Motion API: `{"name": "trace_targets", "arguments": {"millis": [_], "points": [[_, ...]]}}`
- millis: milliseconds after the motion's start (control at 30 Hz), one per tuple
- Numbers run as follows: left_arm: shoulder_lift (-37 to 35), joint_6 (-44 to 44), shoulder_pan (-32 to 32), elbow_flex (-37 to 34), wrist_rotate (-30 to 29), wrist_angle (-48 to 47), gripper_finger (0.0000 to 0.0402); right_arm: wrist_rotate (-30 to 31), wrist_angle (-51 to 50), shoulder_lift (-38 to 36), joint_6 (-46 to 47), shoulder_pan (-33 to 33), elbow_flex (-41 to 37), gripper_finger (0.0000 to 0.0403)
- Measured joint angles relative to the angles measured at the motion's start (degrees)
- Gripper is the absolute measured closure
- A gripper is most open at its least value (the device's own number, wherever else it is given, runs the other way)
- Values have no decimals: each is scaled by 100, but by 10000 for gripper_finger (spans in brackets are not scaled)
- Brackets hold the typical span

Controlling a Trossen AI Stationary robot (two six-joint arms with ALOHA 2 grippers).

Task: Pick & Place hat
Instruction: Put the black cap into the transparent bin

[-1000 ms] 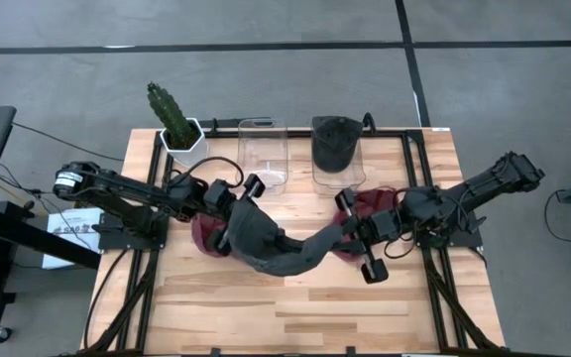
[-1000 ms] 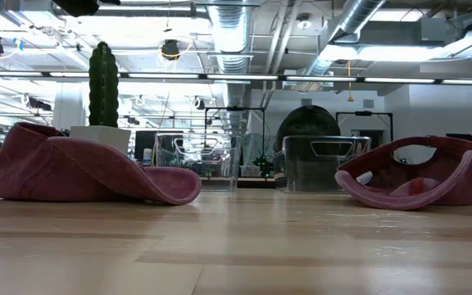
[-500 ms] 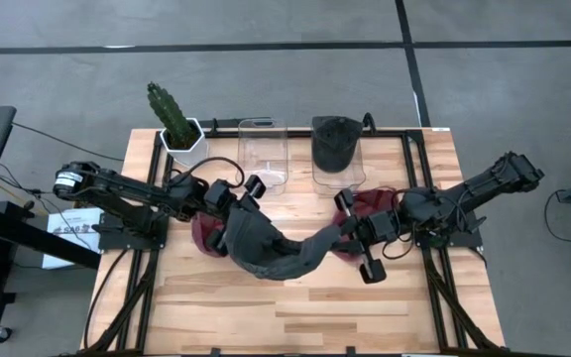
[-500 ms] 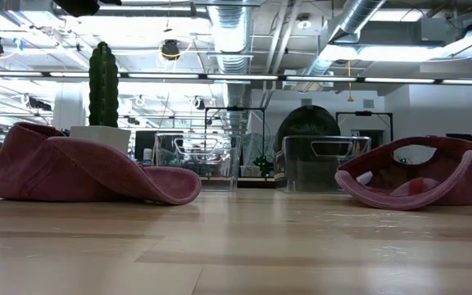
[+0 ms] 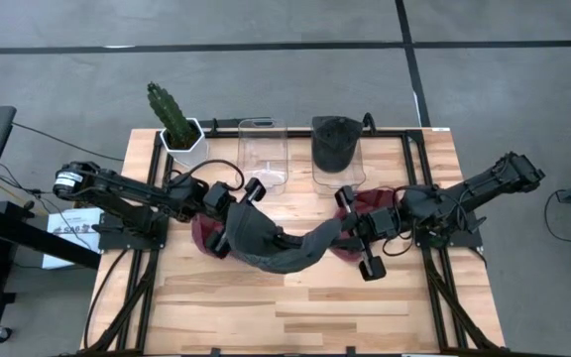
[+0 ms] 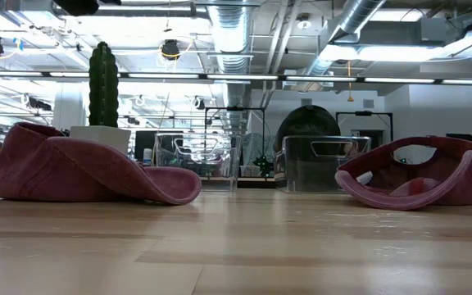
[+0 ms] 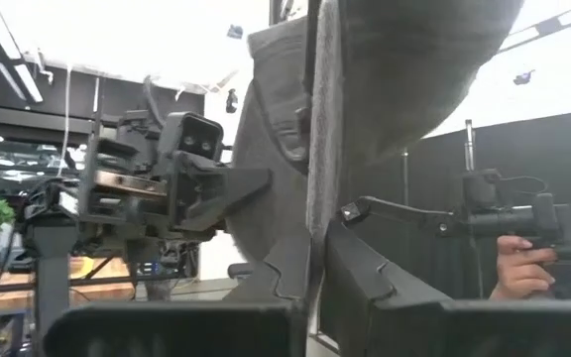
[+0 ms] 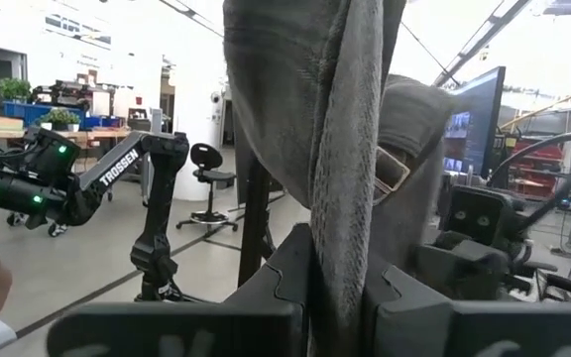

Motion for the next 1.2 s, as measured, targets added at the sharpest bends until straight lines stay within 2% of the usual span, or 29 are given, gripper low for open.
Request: {"name": "trace_targets", "arguments": {"millis": [200, 300, 467, 633, 800, 967, 1200], "points": [[0, -56, -1, -2, -27, -12, 388, -3, -141, -2, -88, 4, 4, 383], [0, -145, -1, -2, -49, -13, 389, 18, -207, 2, -77, 4, 4, 369], [10, -179, 2, -2, -177, -79, 390, 182, -439, 27, 21, -21, 0, 310], [9, -267, 3, -2, -203, -83, 390, 687, -800, 20, 38, -20, 0, 237], [-115, -368, 6, -2, -204, -231, 390, 753, -1111, -67, 42, -57, 0, 190], [-508, -283, 5, -2, -221, -851, 390, 736, -1484, -263, 214, -33, 0, 177], [-1204, -258, -11, -4, -351, -2244, 390, 822, -2088, -703, 302, 129, 0, 183]]}}
